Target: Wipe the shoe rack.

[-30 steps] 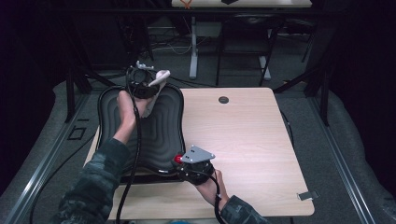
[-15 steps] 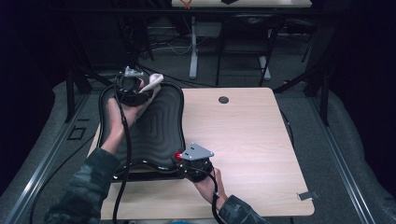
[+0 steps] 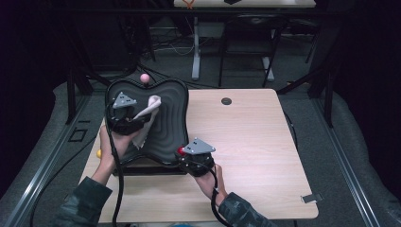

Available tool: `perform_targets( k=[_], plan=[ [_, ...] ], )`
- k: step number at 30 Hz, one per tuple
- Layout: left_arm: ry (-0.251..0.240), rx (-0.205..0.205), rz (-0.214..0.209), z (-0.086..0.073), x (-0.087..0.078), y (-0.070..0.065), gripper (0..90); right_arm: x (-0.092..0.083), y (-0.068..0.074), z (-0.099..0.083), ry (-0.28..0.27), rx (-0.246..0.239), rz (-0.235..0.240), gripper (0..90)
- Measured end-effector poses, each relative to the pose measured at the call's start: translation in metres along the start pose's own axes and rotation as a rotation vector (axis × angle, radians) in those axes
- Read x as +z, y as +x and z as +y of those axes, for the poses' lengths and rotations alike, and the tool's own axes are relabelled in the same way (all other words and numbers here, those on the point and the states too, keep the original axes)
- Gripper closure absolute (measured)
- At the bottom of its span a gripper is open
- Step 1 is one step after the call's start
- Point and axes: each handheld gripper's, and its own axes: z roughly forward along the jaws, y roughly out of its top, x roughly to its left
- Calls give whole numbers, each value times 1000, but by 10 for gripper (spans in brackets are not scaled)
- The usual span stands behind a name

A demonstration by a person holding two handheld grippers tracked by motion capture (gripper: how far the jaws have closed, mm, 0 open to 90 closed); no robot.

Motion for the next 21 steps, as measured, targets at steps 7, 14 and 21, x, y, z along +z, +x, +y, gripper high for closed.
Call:
perform_targets(
  k=[7,14,21],
  plan=[
    [24,-41,-6,-36,-7,4,818,13,-10,6,-3,3,-11,601],
    [55,-70,-32,-69,-6,-2,817,22,-16,11,4,4,-16,601],
    [84,-71,-63,-93,-1,-16,814,25,-22,18,43,-5,20,599]
  ],
)
